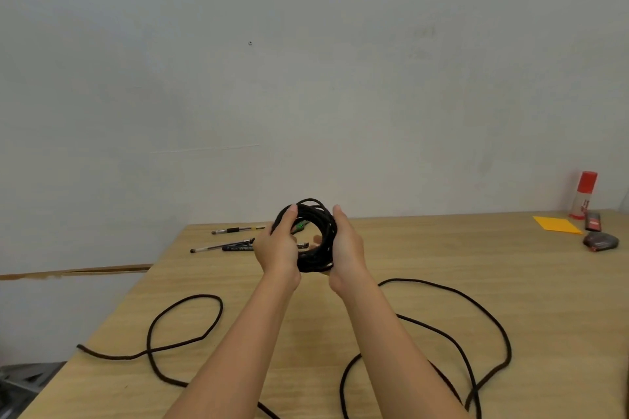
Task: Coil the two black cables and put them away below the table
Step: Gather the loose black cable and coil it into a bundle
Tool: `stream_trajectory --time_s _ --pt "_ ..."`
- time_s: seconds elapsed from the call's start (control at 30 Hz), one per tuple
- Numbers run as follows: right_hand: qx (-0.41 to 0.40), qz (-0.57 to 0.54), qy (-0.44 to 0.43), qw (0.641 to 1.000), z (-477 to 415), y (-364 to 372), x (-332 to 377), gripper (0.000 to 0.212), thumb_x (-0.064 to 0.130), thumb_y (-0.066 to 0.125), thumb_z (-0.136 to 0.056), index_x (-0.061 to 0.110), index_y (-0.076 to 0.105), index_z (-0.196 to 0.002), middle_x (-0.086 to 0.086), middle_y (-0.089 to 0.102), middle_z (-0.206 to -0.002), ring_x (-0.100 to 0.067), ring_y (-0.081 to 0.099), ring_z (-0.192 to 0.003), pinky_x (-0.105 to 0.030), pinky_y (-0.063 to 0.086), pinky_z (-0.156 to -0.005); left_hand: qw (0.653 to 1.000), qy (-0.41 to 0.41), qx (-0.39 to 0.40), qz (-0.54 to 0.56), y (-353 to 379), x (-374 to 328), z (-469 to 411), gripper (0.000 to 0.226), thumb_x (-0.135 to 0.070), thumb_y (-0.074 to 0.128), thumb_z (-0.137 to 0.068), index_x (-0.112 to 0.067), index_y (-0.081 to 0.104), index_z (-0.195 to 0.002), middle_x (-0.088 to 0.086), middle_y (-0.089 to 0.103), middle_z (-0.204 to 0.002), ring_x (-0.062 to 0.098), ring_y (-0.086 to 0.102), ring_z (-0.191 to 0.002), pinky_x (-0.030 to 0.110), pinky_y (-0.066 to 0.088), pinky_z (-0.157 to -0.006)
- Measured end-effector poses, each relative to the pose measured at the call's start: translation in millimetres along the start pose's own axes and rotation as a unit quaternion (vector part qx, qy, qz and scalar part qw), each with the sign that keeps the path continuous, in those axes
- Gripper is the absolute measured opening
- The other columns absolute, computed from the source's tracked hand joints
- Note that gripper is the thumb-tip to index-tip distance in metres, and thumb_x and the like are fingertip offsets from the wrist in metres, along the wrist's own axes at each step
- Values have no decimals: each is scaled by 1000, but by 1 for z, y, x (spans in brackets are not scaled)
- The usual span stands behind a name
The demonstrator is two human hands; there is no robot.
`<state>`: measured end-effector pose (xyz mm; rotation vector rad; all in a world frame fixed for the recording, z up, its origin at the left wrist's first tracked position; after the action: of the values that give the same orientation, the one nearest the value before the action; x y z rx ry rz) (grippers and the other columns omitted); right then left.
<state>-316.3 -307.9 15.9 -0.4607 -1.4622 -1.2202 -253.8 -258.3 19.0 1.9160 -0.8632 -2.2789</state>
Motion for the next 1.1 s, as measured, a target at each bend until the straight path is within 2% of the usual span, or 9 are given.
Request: stream_trajectory --time_s 0.3,0.4,0.5,0.63,0.7,0.8,0.9,1.0,1.1 --pt "-9 -16 -6 1000 -4 -12 15 26 28 56 -94 8 56 -77 -9 60 -71 -30 58 -75 -34 46 -63 997 -24 77 -13 -5 4 -1 16 -24 71 -81 -12 64 -75 2 54 -69 6 30 -38 17 27 -38" --pt "2 -13 -26 1000 -6 -14 17 24 26 60 -92 6 58 -78 -10 60 -74 -24 55 -70 -35 46 -68 996 -32 82 -35 -4 5 2 16 -26 70 -82 -11 65 -77 1 51 -65 6 30 -37 20 26 -42" --pt "30 22 -64 997 -6 -14 16 42 38 70 -83 12 53 -111 -11 66 -91 -19 60 -66 -31 53 -66 997 -11 62 -48 -1 6 6 20 -26 69 -83 -11 63 -72 2 48 -63 10 33 -44 24 30 -48" --pt "32 74 -104 991 -8 -17 10 72 22 78 -77 11 38 -135 -10 57 -106 -12 50 -52 -20 43 -46 995 6 61 -76 2 10 8 24 -28 68 -83 -8 59 -73 0 38 -57 13 31 -49 24 28 -47" --pt "19 64 -121 990 -10 -21 9 69 15 78 -77 10 40 -135 -10 54 -106 -12 46 -51 -19 40 -44 988 -35 130 -74 -1 8 5 21 -30 65 -84 -10 60 -81 -1 44 -62 10 32 -45 22 28 -45" --pt "21 64 -130 989 -10 -24 10 62 10 75 -78 12 43 -131 -9 52 -102 -12 45 -52 -20 39 -44 950 -185 252 -25 -7 -6 -1 30 -40 58 -84 -11 61 -82 2 52 -63 10 38 -43 20 35 -42" --pt "49 96 -135 985 -8 -20 10 53 17 73 -81 13 46 -126 -8 55 -102 -10 45 -51 -20 40 -46 948 -216 224 -61 -7 -14 -3 35 -47 67 -78 -12 62 -77 0 53 -57 9 37 -39 17 35 -39" --pt "79 127 -139 979 -2 -16 13 65 51 72 -74 11 51 -121 -5 61 -107 -11 51 -62 -26 45 -61 969 -153 168 -99 -3 -13 -4 33 -46 73 -74 -15 63 -77 -1 50 -65 5 27 -34 17 28 -34" --pt "100 132 -147 975 1 -17 16 49 39 72 -81 13 52 -117 -6 63 -102 -12 52 -55 -27 47 -57 973 -143 162 -85 -4 -15 -5 37 -48 74 -73 -12 62 -77 -1 48 -61 6 25 -33 17 26 -35"
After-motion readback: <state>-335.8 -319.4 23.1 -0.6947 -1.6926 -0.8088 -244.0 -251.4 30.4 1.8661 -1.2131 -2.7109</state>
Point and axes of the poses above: each hand's wrist, its own z-axis away from the middle knuckle, its own y-axis out of the palm, x = y × z, the point moved 1 cm from there along -z, towards the middle knuckle
